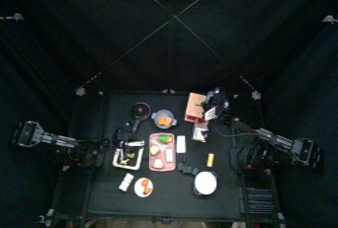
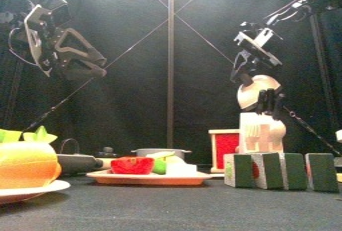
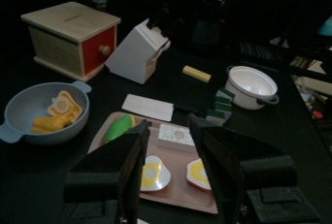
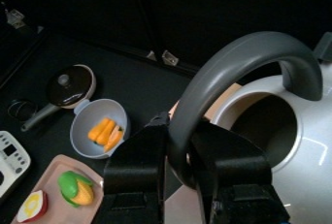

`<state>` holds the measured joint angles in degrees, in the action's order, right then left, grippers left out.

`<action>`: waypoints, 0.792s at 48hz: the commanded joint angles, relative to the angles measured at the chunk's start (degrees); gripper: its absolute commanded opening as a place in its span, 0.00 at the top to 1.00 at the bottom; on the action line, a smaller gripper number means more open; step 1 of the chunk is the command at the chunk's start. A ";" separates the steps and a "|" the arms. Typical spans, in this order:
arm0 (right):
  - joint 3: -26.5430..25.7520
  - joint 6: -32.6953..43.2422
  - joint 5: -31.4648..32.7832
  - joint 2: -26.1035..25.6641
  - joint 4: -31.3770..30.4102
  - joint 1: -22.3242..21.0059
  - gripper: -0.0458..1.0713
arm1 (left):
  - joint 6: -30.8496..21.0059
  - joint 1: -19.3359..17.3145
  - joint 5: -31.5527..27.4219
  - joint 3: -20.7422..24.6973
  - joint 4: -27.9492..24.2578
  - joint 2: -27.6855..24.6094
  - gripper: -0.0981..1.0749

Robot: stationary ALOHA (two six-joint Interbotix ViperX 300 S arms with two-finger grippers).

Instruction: Place kettle below plate

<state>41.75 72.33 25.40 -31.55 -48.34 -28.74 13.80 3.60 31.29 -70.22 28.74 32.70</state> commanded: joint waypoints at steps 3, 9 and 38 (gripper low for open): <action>-1.05 -0.09 -2.90 -0.97 1.14 2.81 0.46 | 0.18 -0.18 0.26 0.53 -0.09 0.09 0.25; -1.49 -0.09 -8.44 -0.62 2.90 8.26 0.46 | 0.35 -0.18 0.26 0.62 -0.18 0.09 0.25; -4.22 -0.62 -32.52 18.46 0.70 38.32 0.46 | 0.18 -0.18 -2.81 -0.70 -0.18 3.60 0.25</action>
<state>39.64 71.81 -6.06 -14.41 -47.37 7.65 14.06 3.52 29.00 -71.28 28.74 34.98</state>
